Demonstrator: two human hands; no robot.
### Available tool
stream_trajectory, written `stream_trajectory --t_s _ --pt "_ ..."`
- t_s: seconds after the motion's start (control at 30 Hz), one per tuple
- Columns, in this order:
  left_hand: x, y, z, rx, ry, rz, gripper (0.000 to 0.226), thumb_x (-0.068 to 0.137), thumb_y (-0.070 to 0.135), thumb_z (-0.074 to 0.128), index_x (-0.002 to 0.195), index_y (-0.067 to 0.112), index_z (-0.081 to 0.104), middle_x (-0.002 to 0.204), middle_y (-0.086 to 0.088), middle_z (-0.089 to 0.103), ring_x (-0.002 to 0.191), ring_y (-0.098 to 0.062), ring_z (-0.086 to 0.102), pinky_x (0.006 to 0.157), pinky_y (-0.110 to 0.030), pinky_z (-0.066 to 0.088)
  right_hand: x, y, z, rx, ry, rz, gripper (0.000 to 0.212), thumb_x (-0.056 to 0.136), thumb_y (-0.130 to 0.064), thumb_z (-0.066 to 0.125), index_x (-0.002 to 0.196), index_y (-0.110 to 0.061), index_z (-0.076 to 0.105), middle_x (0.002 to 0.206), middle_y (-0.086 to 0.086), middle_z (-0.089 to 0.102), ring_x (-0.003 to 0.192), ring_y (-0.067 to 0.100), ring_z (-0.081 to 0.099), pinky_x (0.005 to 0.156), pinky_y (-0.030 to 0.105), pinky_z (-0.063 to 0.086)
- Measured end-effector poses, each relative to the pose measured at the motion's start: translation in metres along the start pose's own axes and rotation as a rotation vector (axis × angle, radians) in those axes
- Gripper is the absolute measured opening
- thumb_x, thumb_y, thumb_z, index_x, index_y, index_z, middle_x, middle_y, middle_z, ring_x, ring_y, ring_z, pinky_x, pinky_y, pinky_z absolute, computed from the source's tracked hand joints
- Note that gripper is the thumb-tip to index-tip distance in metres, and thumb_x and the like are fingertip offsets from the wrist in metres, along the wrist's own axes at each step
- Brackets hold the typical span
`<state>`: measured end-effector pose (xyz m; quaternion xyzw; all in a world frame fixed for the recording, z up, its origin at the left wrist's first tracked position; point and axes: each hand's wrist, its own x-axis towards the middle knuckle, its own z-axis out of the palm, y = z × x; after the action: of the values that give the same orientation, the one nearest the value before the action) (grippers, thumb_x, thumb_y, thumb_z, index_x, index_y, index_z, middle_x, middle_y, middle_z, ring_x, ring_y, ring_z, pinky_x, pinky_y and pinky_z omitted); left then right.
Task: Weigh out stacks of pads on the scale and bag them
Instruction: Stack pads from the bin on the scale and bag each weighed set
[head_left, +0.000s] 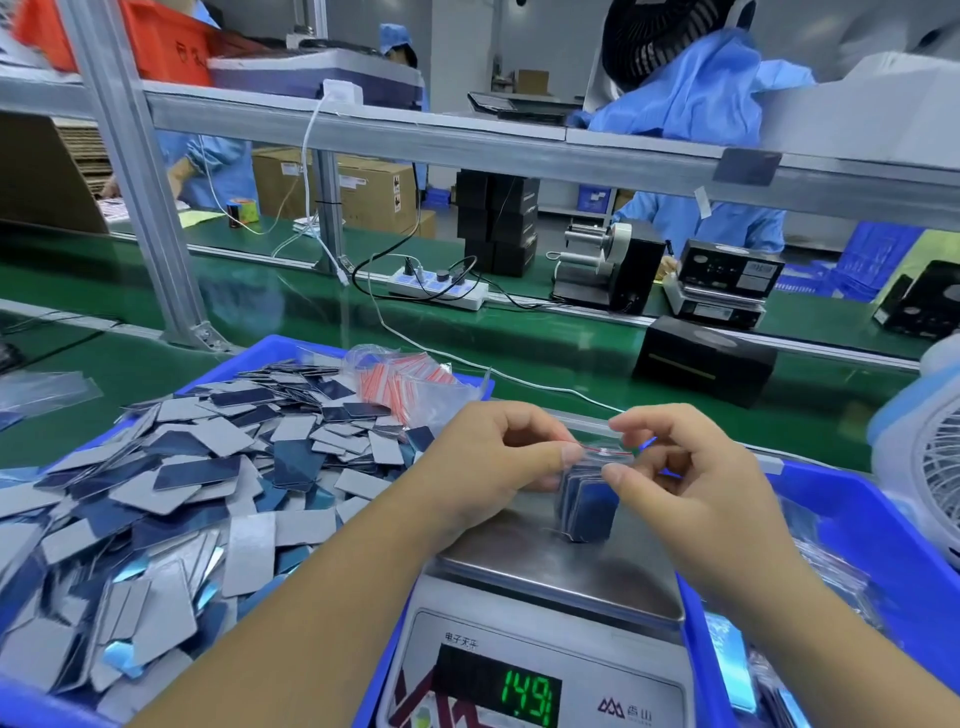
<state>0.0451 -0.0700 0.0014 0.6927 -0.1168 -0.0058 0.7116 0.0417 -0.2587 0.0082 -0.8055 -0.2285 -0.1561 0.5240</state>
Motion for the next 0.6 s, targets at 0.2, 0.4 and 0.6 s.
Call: stream_trajectory --t_s 0.2,0.4,0.6 --pt "0.0025 -0.0035 -0.0011 0.068 0.005 0.031 0.016 0.092 0.006 0.068 0.080 0.016 0.071 0.084 -0.008 0.069 0.081 -0.019 0.062 0.088 -0.040 0.057 0.0039 0.0048 -0.0025 0.224 -0.030 0.162 0.038 0.082 0.005 0.070 0.089 -0.031 0.070 0.079 -0.004 0.067 0.068 0.014 0.057 0.064 0.031 0.048" --pt "0.0036 -0.0044 -0.0028 0.097 -0.008 0.040 0.006 0.080 0.027 0.069 0.079 0.022 0.070 0.082 -0.004 0.068 0.078 -0.015 0.061 0.086 -0.039 0.055 0.0047 0.0052 -0.0044 0.370 -0.030 0.207 0.033 0.080 0.010 0.070 0.087 -0.023 0.071 0.069 -0.001 0.065 0.059 0.012 0.056 0.052 0.020 0.047" --pt "0.0051 -0.0063 -0.0071 0.159 -0.001 0.055 0.007 0.083 0.028 0.066 0.081 0.023 0.070 0.078 0.003 0.066 0.075 -0.011 0.060 0.079 -0.027 0.053 0.0084 0.0051 -0.0015 0.416 -0.004 0.211 0.029 0.080 0.016 0.066 0.084 -0.012 0.060 0.065 -0.002 0.062 0.056 0.011 0.054 0.049 0.021 0.046"
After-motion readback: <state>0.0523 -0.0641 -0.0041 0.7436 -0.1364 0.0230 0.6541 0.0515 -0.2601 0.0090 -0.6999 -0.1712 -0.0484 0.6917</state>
